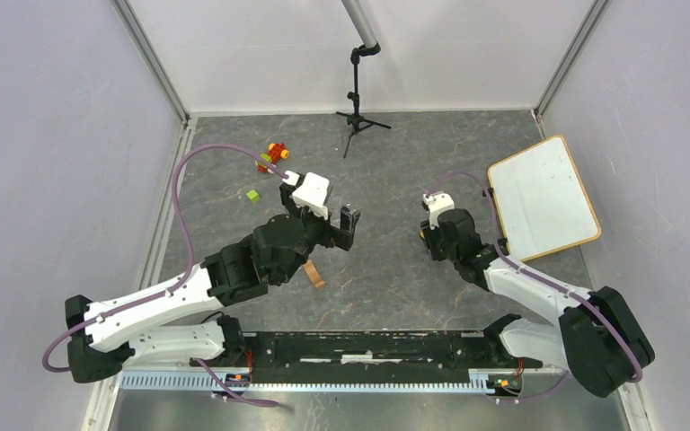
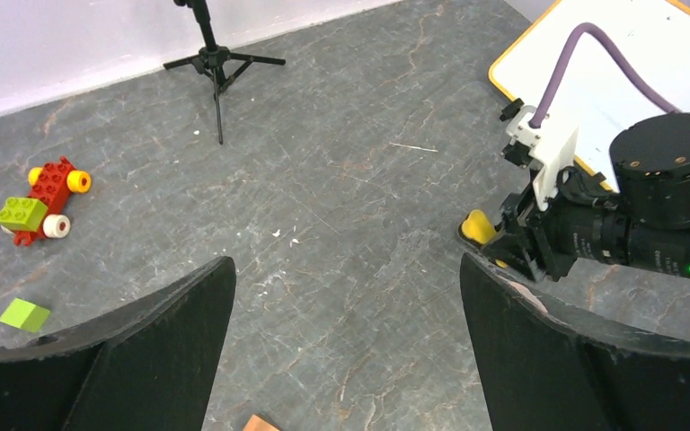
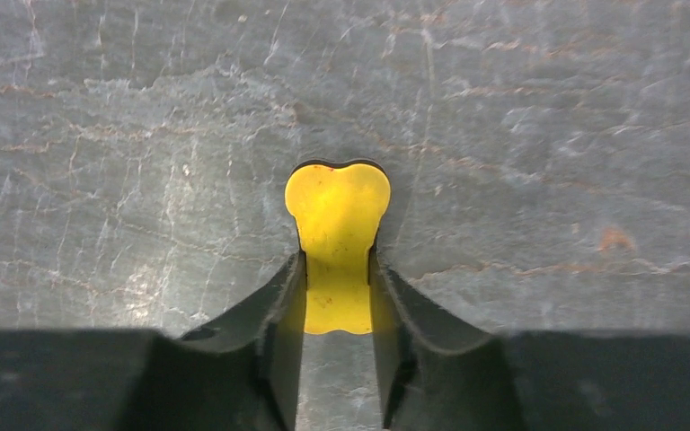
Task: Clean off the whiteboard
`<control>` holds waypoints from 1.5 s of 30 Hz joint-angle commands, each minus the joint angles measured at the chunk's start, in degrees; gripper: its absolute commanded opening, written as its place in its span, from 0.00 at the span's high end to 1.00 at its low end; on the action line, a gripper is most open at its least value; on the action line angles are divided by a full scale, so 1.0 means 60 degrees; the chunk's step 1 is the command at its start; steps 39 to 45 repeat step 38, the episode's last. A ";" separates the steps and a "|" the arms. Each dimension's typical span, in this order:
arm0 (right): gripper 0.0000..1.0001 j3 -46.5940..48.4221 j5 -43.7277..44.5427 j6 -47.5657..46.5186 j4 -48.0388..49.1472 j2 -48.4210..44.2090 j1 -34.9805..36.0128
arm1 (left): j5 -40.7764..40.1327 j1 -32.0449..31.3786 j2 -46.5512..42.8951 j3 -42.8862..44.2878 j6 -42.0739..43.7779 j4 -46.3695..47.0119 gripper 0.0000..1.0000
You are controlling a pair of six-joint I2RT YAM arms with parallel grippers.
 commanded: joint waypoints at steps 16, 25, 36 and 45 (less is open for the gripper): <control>0.02 0.1237 0.0153 0.0247 -0.3702 -0.5290 0.0068 | -0.1139 -0.0042 -0.1157 0.0785 0.0497 0.0200 0.00; 0.02 0.4839 0.1138 -0.0694 -0.4880 -0.6834 0.0069 | -0.1510 -0.0039 -0.2150 0.1535 0.1470 0.0308 0.00; 0.02 0.5149 0.2068 -0.0981 -0.4042 -0.7950 0.0069 | -0.1963 -0.0035 -0.3469 0.1501 0.1821 0.0140 0.00; 0.02 0.5181 0.2231 -0.1003 -0.4274 -0.7887 0.0067 | -0.2041 -0.0038 -0.3609 0.1457 0.1798 0.0147 0.00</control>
